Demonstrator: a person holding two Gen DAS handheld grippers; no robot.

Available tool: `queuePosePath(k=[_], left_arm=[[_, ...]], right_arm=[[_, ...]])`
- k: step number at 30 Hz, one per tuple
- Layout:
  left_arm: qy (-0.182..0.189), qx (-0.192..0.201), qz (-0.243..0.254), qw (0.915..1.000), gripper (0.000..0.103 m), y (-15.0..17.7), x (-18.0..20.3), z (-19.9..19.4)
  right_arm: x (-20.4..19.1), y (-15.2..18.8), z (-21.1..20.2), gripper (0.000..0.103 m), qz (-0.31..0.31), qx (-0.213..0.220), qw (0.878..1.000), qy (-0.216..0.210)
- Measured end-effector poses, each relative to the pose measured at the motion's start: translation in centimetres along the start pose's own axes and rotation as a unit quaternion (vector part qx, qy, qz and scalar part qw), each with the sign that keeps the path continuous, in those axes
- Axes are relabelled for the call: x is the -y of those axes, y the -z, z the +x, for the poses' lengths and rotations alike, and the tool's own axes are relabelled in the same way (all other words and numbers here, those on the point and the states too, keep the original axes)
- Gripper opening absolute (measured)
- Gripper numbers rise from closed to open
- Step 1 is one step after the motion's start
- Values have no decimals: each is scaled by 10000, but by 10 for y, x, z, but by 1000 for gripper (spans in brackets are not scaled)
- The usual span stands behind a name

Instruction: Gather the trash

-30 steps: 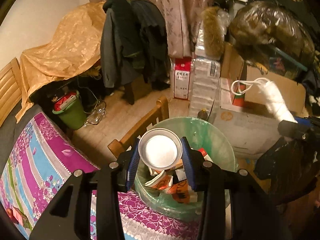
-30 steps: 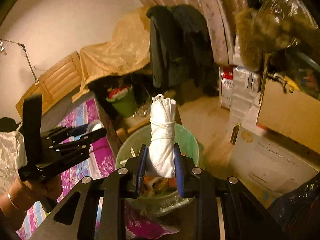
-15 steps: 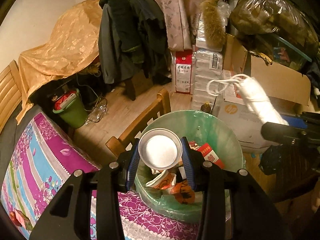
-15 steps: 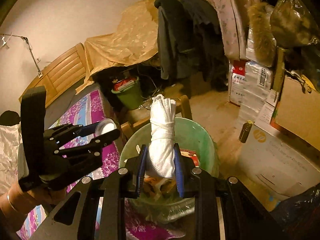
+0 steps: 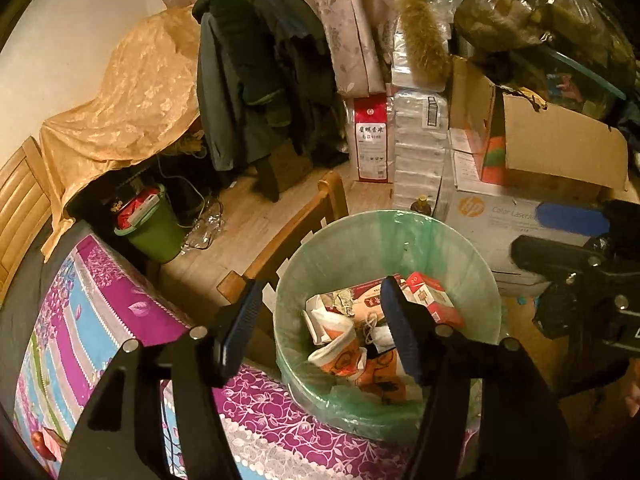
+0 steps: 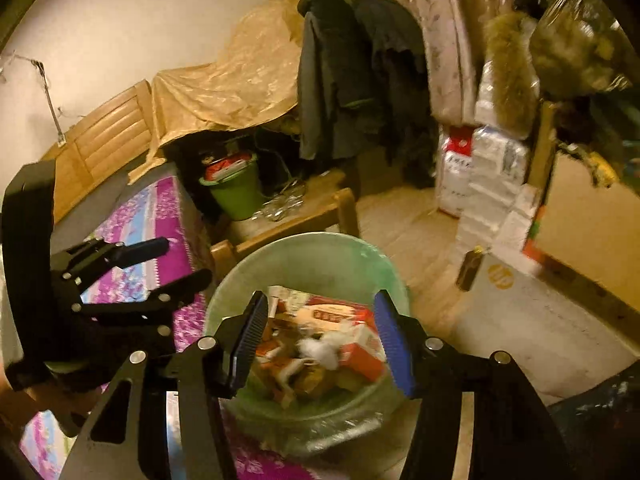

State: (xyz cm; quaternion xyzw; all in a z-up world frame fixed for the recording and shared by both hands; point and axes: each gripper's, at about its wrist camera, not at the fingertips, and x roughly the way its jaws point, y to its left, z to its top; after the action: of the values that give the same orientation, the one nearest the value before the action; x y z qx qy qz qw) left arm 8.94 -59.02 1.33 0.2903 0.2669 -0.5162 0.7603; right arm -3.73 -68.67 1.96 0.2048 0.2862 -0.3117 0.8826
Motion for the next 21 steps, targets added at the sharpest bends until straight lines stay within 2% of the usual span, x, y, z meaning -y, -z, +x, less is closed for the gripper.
queuePosePath(k=[4, 6, 8, 11, 13, 14, 17, 21], left_arm=[[84, 224, 11, 9997, 59, 8, 4, -24], [143, 395, 2, 9991, 62, 14, 8, -41], [235, 520, -42, 9984, 68, 19, 9, -55], [390, 687, -154, 9968, 81, 34, 14, -80], [408, 704, -179, 9965, 95, 45, 18, -91], [386, 783, -213, 9960, 97, 54, 21, -99], [493, 1098, -269, 9924, 97, 73, 27, -120], [344, 1437, -573, 9874, 97, 94, 28, -144]], right_arm=[[4, 20, -32, 62, -52, 383, 9989, 272], [3, 35, -55, 70, -82, 654, 9968, 461], [2, 48, -76, 85, -147, 888, 9940, 623], [1, 72, -112, 98, -242, 1283, 9879, 838], [1, 87, -139, 98, -268, 1676, 9797, 1069], [-1, 94, -149, 98, -302, 1799, 9768, 1126], [-11, 107, -167, 98, -594, 1805, 9732, 1292], [-22, 124, -189, 98, -583, 1888, 9703, 1393]])
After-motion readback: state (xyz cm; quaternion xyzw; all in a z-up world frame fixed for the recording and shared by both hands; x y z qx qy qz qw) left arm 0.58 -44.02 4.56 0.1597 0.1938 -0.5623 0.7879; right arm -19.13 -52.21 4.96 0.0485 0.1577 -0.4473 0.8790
